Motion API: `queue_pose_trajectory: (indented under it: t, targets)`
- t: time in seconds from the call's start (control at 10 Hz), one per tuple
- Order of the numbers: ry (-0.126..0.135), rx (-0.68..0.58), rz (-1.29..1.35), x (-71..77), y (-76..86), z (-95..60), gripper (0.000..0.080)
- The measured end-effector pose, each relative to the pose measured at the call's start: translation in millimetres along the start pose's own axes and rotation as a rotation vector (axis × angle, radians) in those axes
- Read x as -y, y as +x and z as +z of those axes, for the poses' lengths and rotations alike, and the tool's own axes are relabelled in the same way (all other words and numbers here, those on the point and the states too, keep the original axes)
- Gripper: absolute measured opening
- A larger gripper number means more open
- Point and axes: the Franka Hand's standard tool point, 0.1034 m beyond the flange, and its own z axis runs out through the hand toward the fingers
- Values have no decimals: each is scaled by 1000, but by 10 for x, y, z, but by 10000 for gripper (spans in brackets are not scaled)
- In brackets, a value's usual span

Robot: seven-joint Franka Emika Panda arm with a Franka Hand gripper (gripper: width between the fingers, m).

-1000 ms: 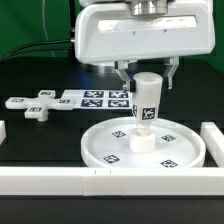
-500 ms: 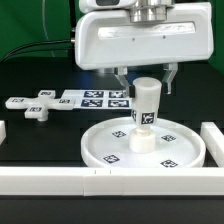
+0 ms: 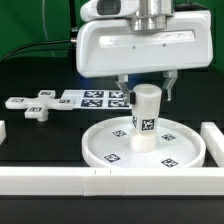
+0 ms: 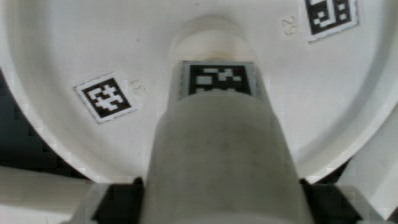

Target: Assemble round table

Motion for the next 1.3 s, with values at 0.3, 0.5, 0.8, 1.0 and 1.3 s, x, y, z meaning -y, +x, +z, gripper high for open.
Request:
queue_pose_trajectory:
  t: [0.3,0.5,0.8,1.0,1.3]
  targets:
    - [-12,-41,-2,1,11,5,409]
    - [-12,-40,-2,0,9,8,409]
    - [-8,-23,-1,-28,1,-57,637]
    - [-2,-3,0,-39,28,-202,647]
    - [-1,2,2,-51,39,-236,649]
